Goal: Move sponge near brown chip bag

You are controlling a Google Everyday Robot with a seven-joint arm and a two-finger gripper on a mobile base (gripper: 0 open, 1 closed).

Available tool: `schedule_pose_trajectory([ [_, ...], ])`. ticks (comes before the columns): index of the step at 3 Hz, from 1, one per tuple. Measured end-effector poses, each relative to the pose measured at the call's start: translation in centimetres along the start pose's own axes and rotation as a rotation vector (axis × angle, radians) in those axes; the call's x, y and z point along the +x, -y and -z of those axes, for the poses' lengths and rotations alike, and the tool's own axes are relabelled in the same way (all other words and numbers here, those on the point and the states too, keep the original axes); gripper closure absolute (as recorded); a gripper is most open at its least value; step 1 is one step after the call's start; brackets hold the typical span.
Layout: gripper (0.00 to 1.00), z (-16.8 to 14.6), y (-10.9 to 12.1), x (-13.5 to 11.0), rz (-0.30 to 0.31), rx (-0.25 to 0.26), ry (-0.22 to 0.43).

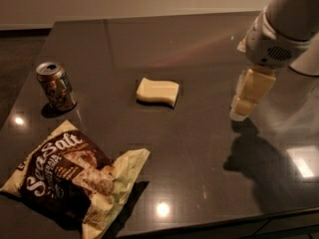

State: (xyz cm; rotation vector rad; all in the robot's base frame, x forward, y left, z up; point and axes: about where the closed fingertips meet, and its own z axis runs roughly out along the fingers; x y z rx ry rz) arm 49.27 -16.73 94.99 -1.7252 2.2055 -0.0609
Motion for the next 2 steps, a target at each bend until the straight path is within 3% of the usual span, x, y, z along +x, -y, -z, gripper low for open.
schedule_pose_trajectory([
  [1, 0.00, -3.0, 1.4, -2.4, -0.002, -0.021, 0.018],
  [2, 0.00, -7.0, 2.3, -6.4, -0.008, -0.075, 0.072],
])
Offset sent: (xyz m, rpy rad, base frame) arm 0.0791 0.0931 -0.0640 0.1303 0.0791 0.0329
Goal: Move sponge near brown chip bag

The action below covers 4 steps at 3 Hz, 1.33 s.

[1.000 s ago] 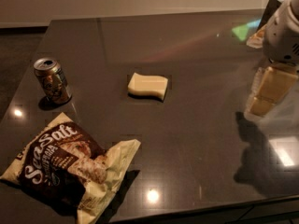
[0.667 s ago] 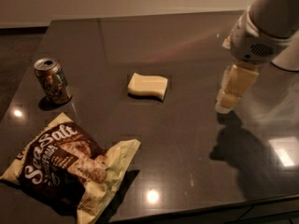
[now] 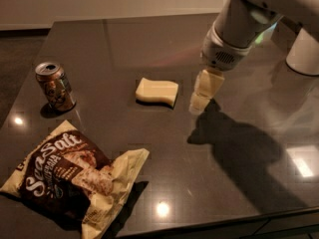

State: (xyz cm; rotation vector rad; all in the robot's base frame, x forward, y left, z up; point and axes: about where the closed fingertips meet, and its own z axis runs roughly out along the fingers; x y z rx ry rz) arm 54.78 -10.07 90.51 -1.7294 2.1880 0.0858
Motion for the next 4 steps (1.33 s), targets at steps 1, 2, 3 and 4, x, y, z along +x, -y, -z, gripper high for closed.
schedule_pose_trajectory([
  [1, 0.00, -2.3, 0.3, -2.2, -0.001, -0.044, 0.035],
  [2, 0.00, -4.6, 0.6, -4.0, -0.007, -0.086, 0.066],
  [3, 0.04, -7.0, 0.2, -5.6, -0.001, -0.125, 0.096],
  [4, 0.26, -8.2, 0.1, -6.2, 0.003, -0.144, 0.103],
])
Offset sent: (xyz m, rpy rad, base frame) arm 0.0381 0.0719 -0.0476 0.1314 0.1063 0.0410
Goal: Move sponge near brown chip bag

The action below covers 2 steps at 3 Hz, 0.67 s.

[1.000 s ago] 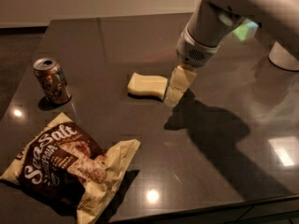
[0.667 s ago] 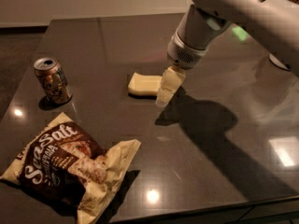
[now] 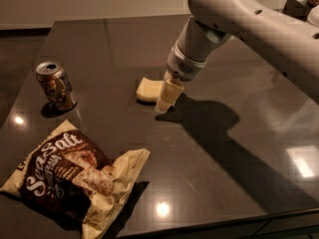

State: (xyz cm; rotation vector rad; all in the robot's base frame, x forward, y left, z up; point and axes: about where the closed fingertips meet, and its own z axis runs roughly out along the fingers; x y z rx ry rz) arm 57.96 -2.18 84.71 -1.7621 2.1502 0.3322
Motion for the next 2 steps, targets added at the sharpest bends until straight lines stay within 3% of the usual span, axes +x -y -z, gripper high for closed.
schedule_pose_trajectory([
  [1, 0.49, -0.5, 0.1, -0.3, 0.008, -0.010, 0.006],
  [2, 0.81, 0.4, -1.1, -1.2, 0.054, -0.021, 0.024],
])
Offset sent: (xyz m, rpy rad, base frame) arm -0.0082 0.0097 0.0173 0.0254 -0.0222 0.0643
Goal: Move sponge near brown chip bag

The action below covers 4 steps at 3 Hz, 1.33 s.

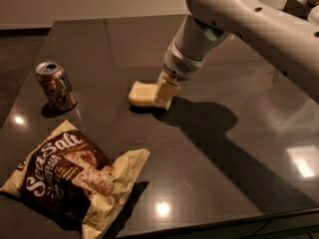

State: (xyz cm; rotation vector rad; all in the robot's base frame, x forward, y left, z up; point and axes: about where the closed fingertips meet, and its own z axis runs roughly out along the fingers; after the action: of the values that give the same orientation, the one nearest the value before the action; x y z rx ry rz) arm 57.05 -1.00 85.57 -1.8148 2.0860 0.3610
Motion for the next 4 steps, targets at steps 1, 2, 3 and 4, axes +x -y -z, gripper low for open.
schedule_pose_trajectory([
  [1, 1.00, 1.1, -2.9, -1.8, 0.082, -0.034, 0.028],
  [2, 1.00, 1.2, -6.5, -3.7, 0.184, -0.086, 0.041],
  [3, 0.86, 0.6, -9.7, -5.0, 0.280, -0.151, 0.050],
  [4, 0.62, -0.2, -11.7, -5.9, 0.348, -0.197, 0.057],
])
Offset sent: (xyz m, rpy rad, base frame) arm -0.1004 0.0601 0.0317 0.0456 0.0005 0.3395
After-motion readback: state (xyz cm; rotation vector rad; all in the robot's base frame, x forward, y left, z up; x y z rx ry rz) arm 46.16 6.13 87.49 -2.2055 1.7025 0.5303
